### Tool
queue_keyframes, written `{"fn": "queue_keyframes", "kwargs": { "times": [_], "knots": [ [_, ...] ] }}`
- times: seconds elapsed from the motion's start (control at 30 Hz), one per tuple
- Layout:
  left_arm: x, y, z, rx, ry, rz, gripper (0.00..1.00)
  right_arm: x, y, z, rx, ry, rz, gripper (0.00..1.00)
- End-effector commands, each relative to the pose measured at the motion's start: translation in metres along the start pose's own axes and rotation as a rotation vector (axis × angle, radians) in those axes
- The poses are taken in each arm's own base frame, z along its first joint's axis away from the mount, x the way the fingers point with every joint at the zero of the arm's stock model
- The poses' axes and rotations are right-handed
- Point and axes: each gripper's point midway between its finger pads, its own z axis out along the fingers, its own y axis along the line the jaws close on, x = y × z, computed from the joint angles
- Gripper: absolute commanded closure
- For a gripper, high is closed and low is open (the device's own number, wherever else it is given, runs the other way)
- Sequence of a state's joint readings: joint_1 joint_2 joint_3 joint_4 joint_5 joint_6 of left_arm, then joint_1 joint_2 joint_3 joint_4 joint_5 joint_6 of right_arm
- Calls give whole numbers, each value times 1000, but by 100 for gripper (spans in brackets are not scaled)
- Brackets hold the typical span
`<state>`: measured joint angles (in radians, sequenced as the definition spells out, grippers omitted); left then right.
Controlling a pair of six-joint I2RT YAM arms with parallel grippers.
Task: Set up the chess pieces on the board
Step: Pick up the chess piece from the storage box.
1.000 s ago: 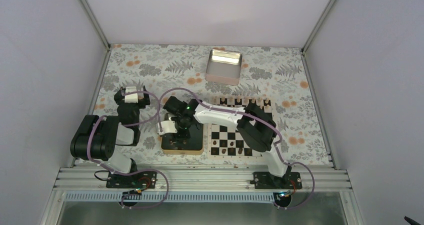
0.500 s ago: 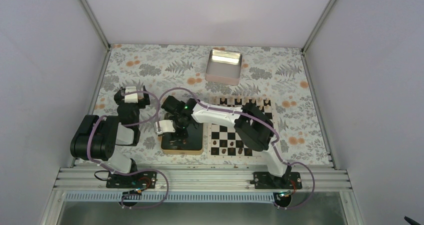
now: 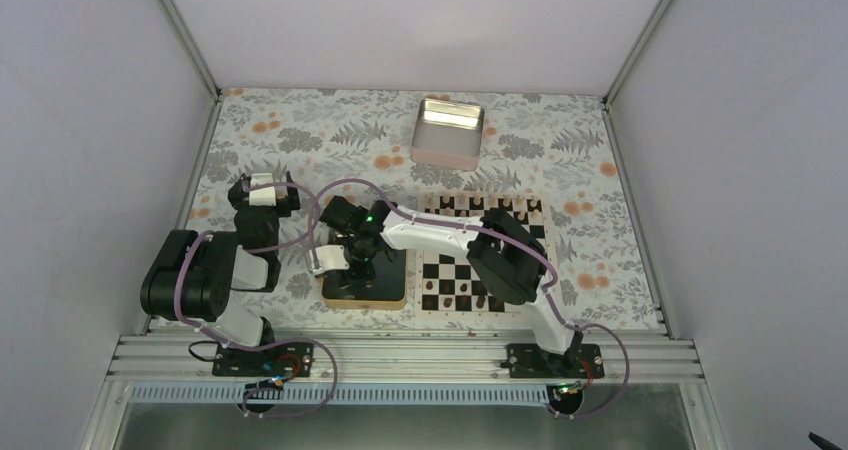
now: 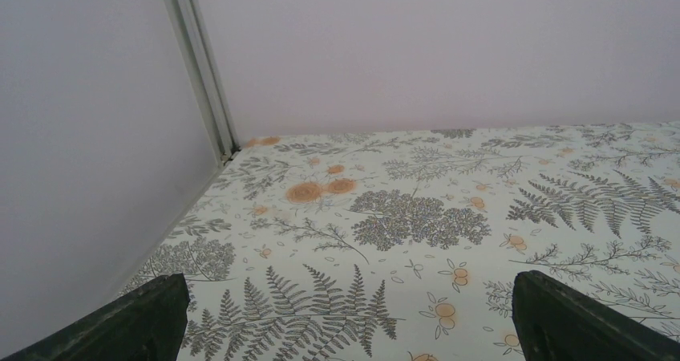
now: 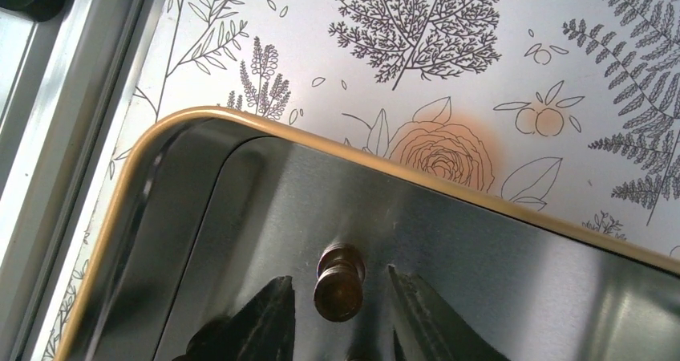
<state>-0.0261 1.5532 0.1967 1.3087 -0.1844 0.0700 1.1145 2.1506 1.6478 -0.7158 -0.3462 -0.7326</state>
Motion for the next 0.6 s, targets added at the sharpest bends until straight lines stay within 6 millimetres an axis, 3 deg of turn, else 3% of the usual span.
{"fn": "queue_keyframes", "kwargs": {
  "times": [0.0, 0.37, 0.57],
  "knots": [
    [-8, -2, -1, 7, -40, -2, 0, -2, 8, 13, -23, 9, -22, 72],
    [-8, -2, -1, 8, -39, -2, 0, -1, 9, 18, -29, 12, -24, 78],
    [-8, -2, -1, 8, -39, -1, 0, -13, 6, -3, -10, -33, -32, 88]
  ]
}}
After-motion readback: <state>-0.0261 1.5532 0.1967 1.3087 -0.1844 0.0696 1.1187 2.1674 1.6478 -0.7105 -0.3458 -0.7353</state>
